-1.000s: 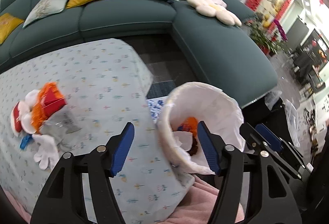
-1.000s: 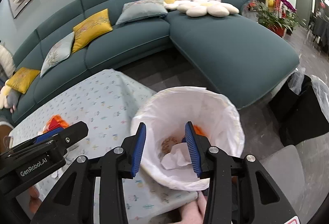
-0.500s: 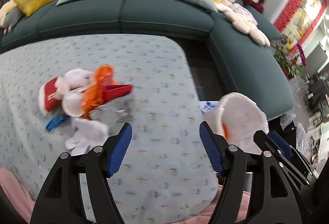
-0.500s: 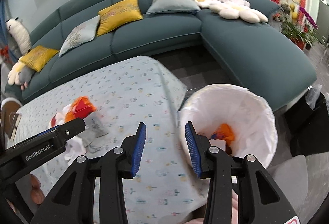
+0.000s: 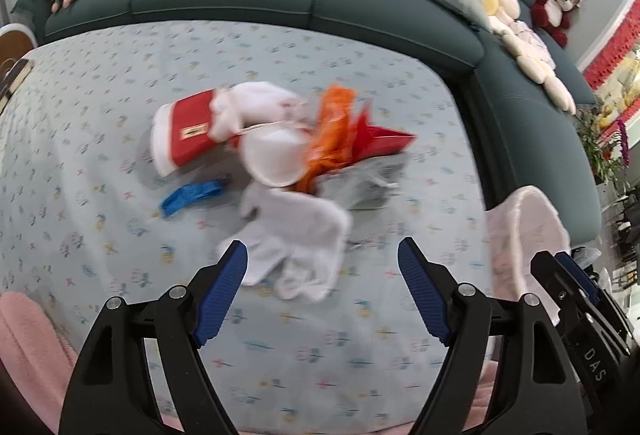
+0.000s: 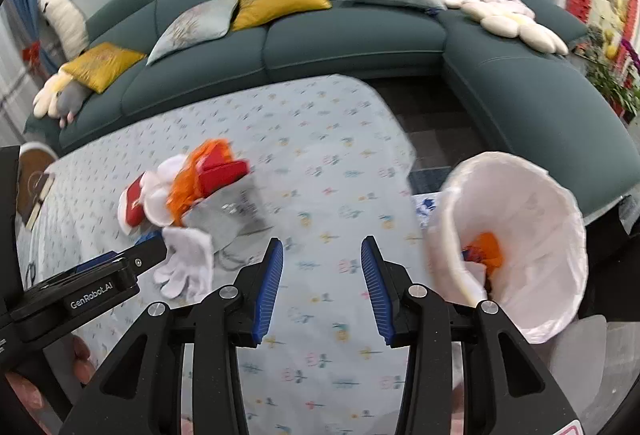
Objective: Collect trash
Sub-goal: 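Move both tools back over the remaining trash pile, then grasp the blue item with the left tool while the right tool grasps a white glove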
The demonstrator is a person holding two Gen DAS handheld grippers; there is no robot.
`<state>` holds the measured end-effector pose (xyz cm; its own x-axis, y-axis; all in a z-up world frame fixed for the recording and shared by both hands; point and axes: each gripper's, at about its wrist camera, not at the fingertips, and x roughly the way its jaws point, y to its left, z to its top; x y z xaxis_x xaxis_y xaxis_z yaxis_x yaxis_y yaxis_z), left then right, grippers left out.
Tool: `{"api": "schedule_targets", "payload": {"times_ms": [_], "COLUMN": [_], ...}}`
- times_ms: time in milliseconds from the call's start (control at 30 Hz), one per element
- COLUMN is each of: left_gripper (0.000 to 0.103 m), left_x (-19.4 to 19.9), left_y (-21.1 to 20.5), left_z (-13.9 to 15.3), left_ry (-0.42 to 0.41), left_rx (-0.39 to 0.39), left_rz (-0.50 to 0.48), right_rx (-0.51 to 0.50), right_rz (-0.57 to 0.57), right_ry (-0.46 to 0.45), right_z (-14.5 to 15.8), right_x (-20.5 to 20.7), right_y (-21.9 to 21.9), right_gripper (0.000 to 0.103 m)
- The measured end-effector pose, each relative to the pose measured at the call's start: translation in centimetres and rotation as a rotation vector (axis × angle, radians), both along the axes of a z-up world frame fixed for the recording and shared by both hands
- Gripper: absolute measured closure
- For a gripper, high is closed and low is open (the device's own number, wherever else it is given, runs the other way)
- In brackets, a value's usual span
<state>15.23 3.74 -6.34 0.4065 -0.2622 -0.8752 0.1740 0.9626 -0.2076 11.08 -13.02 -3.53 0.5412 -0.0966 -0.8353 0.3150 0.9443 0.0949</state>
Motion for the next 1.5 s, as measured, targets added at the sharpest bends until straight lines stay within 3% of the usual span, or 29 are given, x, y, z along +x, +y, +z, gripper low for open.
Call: {"api": "schedule_targets", "payload": {"times_ms": [300, 600, 733, 1000, 1100, 1233, 1400, 1500], "left_gripper": [0.027, 0.028, 0.038, 0.047, 0.061, 0.089, 0.091, 0.092], "left_x": [2.1, 6.2, 7.4, 8.4, 8.5, 8.7, 7.9, 6.9], "left_y": [4.6, 7.9, 8.2, 7.9, 7.9, 7.6, 7.1, 6.8], "left_z": [-2.4, -6.2, -7.8, -9.9, -9.9, -9.9, -9.8, -9.5], "left_ry": [0.006, 0.045, 0.073, 0.103, 0.095, 0.115, 0.130, 0.133], "left_rx": [0.072, 0.126, 0.122, 0.112, 0.090, 0.058, 0.031, 0.022], "left_rz": [0.032, 0.004, -0.044, -0.120, -0.120, -0.136, -0.123, -0.105], "right_rx": [0.064, 0.097, 0.102, 0.108, 0.114, 0.132, 0.154, 0.156], "right_rz": [0.080, 0.130, 0.137, 0.151, 0.157, 0.158, 0.171, 0.173], "right_ry": [0.063, 0.126, 0.153, 0.199, 0.210, 0.220, 0.229, 0.220], "right_z": [-3.5, -7.0, -8.3, -10.4, -10.9, -11.5, -11.7, -11.3], "right_x": [3.2, 6.5, 7.6, 8.9, 9.0, 9.1, 8.6, 7.9], "right_y": [4.9, 8.6, 9.4, 10.0, 10.3, 10.4, 10.7, 10.6], "right_gripper": [0.063, 0.063, 0.063, 0.063, 0.063, 0.072, 0.095, 0.098]}}
